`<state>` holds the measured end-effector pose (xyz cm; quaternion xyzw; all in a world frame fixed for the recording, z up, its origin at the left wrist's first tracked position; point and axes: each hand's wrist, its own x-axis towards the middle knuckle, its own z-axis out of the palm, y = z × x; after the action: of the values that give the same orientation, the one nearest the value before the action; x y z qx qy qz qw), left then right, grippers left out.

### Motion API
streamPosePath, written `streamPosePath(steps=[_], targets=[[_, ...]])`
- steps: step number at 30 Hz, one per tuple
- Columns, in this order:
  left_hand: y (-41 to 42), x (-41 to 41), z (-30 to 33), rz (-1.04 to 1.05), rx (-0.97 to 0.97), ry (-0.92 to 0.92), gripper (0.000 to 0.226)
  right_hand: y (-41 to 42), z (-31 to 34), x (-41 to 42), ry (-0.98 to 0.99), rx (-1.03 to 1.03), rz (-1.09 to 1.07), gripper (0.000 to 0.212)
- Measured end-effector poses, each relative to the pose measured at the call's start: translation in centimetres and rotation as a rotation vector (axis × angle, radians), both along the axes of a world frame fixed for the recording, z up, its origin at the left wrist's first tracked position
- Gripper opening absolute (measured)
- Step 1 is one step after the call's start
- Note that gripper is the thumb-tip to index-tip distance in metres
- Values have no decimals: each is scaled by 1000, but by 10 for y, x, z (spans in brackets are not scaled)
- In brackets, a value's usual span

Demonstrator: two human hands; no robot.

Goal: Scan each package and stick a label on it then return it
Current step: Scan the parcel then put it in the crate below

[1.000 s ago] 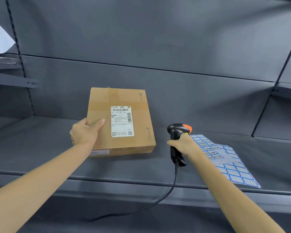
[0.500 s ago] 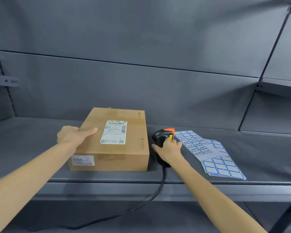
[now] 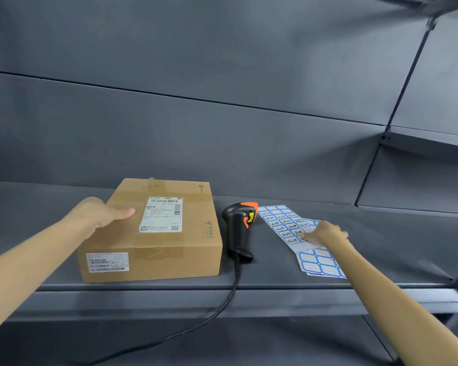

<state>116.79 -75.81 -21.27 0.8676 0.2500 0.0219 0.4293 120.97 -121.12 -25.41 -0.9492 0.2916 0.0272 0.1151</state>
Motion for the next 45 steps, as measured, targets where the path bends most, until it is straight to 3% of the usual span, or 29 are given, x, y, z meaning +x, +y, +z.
streamPosePath(steps=[4,8,10,12,15,18,20,22,24,26,28,30,33,35,39,45], targets=[[-3,-3,2,-11,16,15,61,-7,-1,4,-14,27,-36,62],[-5,-1,0,6,36,-27,48,-18,4,7,19,102,-53,91],[-6,0,0,22,26,-60,45,-24,5,8,15,129,-44,80],[-8,0,1,39,12,-84,43,-30,4,10,-13,172,-42,57],[-13,-2,3,38,-8,-95,39,-33,8,7,-98,286,-65,49],[-19,-5,9,56,-25,-106,35,-40,16,2,-274,709,-115,45],[-22,-7,13,106,-12,-146,52,-36,31,-6,-396,986,-115,42],[-26,-9,16,163,-10,-298,61,-21,47,-14,-499,1215,-46,34],[-35,-13,22,166,-72,-558,53,5,66,-24,-592,1412,90,20],[-47,-18,34,92,-218,-687,35,38,83,-31,-641,1578,238,17],[-60,-22,50,-18,-574,-631,33,75,96,-37,-640,1684,374,28],[-69,-28,65,-128,-997,-414,53,111,105,-41,-611,1699,511,36],[-81,-34,73,-373,-1313,-124,81,154,106,-42,-554,1655,688,38],[-86,-32,70,-492,-1313,-100,72,174,102,-40,-504,1604,763,38],[-85,-21,59,-610,-1153,-243,36,196,91,-32,-471,1474,820,37],[-72,-10,38,-501,-1140,-313,14,212,86,-23,-589,999,748,61]])
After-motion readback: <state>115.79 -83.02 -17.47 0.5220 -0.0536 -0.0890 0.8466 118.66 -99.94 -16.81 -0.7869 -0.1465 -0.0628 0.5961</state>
